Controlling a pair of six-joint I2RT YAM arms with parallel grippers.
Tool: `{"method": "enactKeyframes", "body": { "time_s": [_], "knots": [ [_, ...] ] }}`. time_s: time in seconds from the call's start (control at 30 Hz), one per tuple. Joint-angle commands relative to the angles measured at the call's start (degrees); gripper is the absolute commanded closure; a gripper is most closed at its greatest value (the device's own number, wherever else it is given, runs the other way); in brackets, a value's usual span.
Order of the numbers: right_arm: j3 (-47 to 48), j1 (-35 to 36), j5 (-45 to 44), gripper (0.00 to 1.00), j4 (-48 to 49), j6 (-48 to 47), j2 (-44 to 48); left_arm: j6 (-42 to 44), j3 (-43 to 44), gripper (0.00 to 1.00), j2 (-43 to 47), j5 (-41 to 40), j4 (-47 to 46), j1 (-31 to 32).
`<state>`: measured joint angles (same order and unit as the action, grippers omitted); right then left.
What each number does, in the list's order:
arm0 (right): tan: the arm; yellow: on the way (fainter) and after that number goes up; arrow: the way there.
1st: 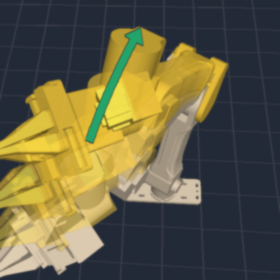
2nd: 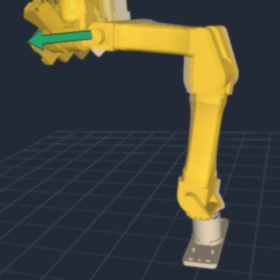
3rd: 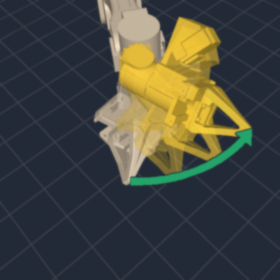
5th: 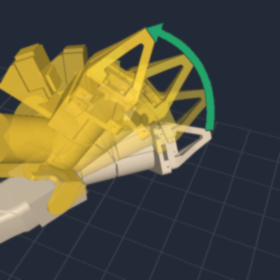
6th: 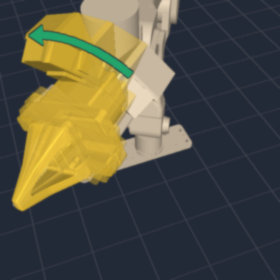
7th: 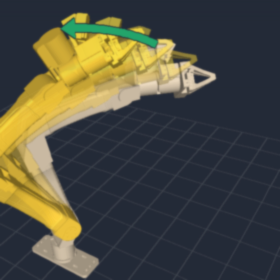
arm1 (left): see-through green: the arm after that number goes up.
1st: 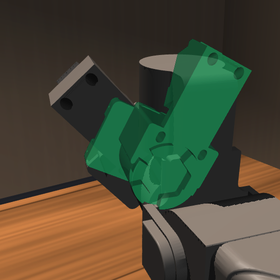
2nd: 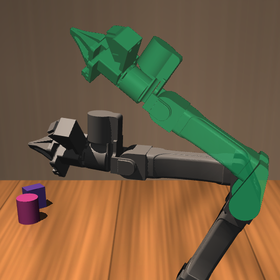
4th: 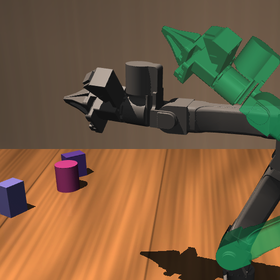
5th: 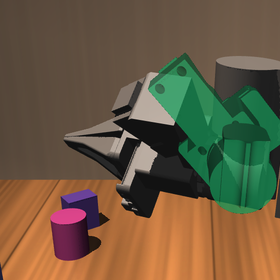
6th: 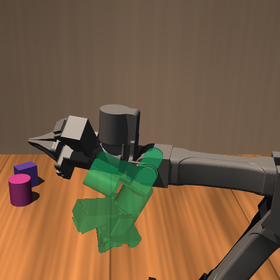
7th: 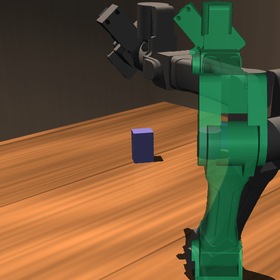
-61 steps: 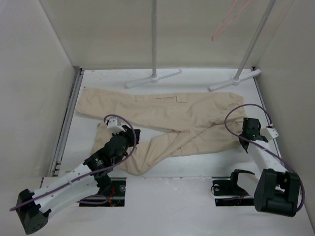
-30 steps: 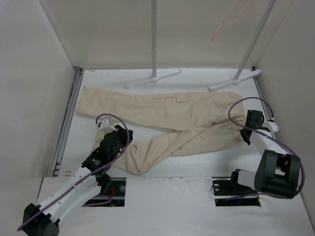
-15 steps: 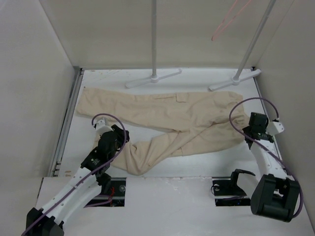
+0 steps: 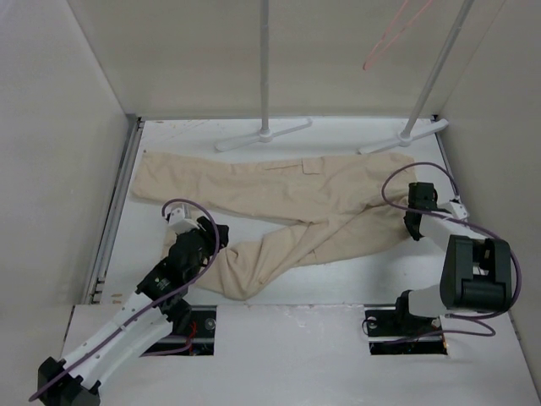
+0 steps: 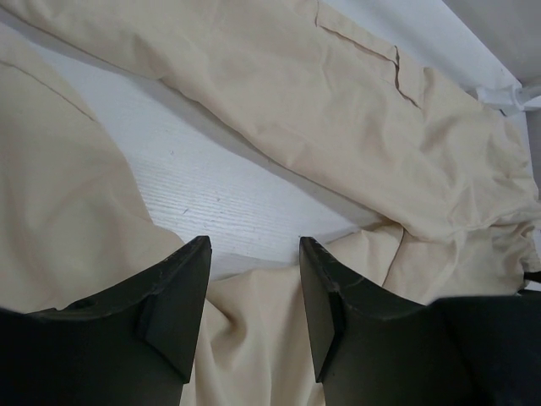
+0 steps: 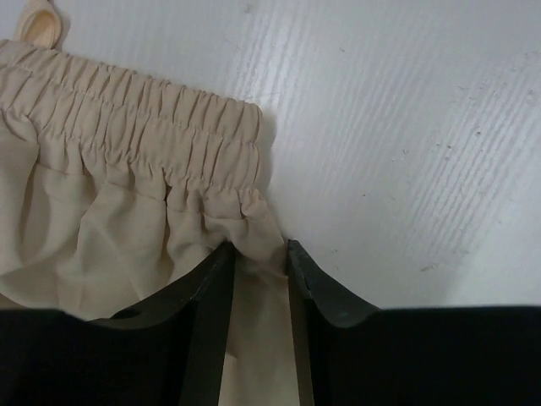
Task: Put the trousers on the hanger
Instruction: Fold the trousers
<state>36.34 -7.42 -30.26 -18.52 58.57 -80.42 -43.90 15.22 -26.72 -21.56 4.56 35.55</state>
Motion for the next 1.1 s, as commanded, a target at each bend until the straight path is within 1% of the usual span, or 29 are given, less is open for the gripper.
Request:
{"method": "enactKeyframes", "body": {
  "time_s": [0.0, 0.13, 0.17, 0.2, 0.3, 0.37, 0.53, 0.57, 0.6, 0.63, 0.7, 0.77, 0.87, 0.93, 0.97, 1.0, 1.03, 1.07],
  "knots": [
    [-2.8, 0.1, 2.7, 0.63, 1.2, 4.5, -1.9, 1.1, 1.3, 0.56, 0.7, -2.3, -1.7, 1.2],
    [-4.8, 0.7, 1.1, 0.43, 2.7, 4.3, 2.5, 1.1, 1.2, 0.56, 0.4, -3.1, -2.9, 2.1],
    [-5.2, 1.0, 0.6, 0.39, 2.7, 4.4, 3.9, 1.1, 1.2, 0.56, 0.4, -3.1, -2.9, 2.2],
    [-5.7, 1.4, 0.3, 0.38, 2.8, 4.7, 4.8, 1.1, 1.2, 0.56, 0.5, -3.1, -2.8, 2.2],
    [-6.5, 1.4, -1.4, 0.42, 2.2, 8.7, 5.5, 1.1, 1.1, 0.56, 0.7, -3.1, -2.3, 2.2],
    [-5.9, 1.1, -0.9, 0.45, 2.0, 10.8, 3.8, 1.1, 1.1, 0.56, 0.9, -2.9, -1.8, 2.2],
    [-3.5, 0.2, 1.0, 0.62, 1.9, 10.7, -1.5, 1.1, 1.2, 0.57, 1.0, -2.9, -1.6, 2.2],
    [-2.9, -0.3, 1.3, 0.69, 2.1, 9.8, -2.3, 1.1, 1.3, 0.57, 0.8, -2.9, -1.6, 2.2],
    [-2.3, -0.2, 1.3, 0.81, 1.8, 9.3, -2.9, 1.2, 1.3, 0.57, 0.8, -2.9, -1.5, 2.1],
    [-1.9, -0.1, 1.4, 0.88, 1.7, 8.9, -3.3, 1.2, 1.4, 0.57, 0.7, -3.0, -1.5, 1.9],
    [-1.6, 0.9, -0.1, 0.95, 0.3, 8.5, -1.5, 1.2, 1.7, 0.58, 0.3, -3.1, -1.5, 1.3],
    [-1.4, 4.3, -4.2, 0.97, -1.7, 8.1, 2.6, 1.2, 2.4, 0.58, -0.6, -3.1, -1.3, 0.5],
    [0.2, 6.8, -9.5, 0.99, -8.0, 6.4, 10.0, 0.9, 4.2, 0.58, -2.0, -3.1, 0.6, -1.5],
    [-0.1, 7.1, -11.9, 0.99, -10.7, 4.1, 15.8, 0.5, 4.7, 0.73, -1.8, -2.9, 1.9, -3.3],
    [-0.7, 7.0, -13.0, 1.00, -11.3, 2.6, 19.0, -0.1, 4.8, 0.78, -1.1, -2.4, 2.6, -4.2],
    [-1.7, 6.8, -13.3, 1.00, -11.4, 1.1, 22.1, -1.3, 4.9, 0.88, -0.3, -1.5, 3.5, -4.7],
    [-2.7, 5.7, -13.4, 1.00, -11.1, -0.3, 25.0, -2.2, 5.1, 0.94, 0.8, -1.1, 4.8, -4.9],
    [-3.6, 4.1, -13.2, 1.00, -10.5, -1.8, 28.0, -2.9, 5.2, 0.97, 1.9, -1.1, 6.2, -5.4]
  ]
}}
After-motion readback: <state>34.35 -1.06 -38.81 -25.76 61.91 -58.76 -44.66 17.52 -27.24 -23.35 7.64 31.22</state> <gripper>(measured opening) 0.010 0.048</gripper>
